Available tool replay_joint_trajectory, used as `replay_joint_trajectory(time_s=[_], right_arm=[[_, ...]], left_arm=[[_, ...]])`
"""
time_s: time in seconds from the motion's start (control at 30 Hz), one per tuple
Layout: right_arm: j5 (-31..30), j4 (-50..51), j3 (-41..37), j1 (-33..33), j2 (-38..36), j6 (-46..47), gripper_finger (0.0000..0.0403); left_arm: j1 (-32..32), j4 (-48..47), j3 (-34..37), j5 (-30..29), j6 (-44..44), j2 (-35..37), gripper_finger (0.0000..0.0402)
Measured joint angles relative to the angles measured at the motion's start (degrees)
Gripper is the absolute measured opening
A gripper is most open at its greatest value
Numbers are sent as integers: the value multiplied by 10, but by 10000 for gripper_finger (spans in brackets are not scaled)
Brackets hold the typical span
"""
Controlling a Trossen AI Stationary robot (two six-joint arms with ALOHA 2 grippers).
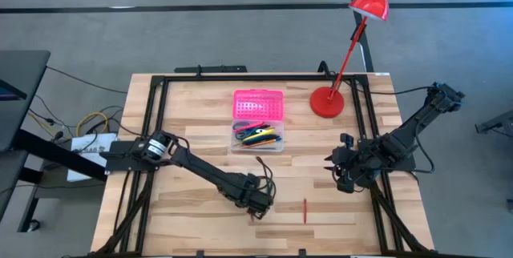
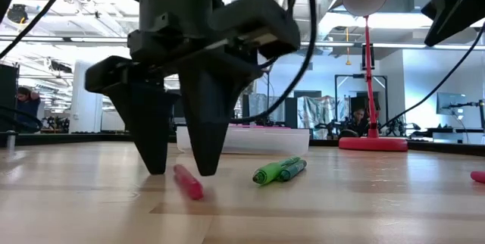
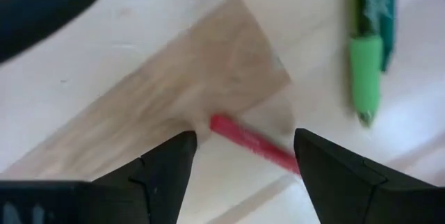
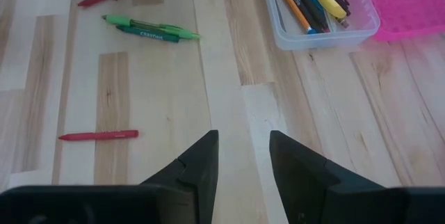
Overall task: Pick & place school supplies into a supply box
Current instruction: Put the red crayon into the pink supply box
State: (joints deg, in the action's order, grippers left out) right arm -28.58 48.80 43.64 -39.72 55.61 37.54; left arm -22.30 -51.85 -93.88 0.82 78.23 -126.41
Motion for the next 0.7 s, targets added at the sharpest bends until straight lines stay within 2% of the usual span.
replay_joint_trajectory(time_s=[0.1, 0.2, 0.37, 0.7], right_arm=[[0, 0, 0, 0, 0, 1, 121], [0, 0, 0, 0, 0, 4, 121], [0, 0, 0, 0, 0, 4, 121], [1, 1, 0, 0, 0, 15, 121]], left_arm=[[2, 9, 14, 18, 63, 0, 249], [3, 49, 29, 38, 94, 3, 249], [5, 56, 30, 70, 151, 3, 249], [-17, 68, 26, 97, 225, 1, 249]])
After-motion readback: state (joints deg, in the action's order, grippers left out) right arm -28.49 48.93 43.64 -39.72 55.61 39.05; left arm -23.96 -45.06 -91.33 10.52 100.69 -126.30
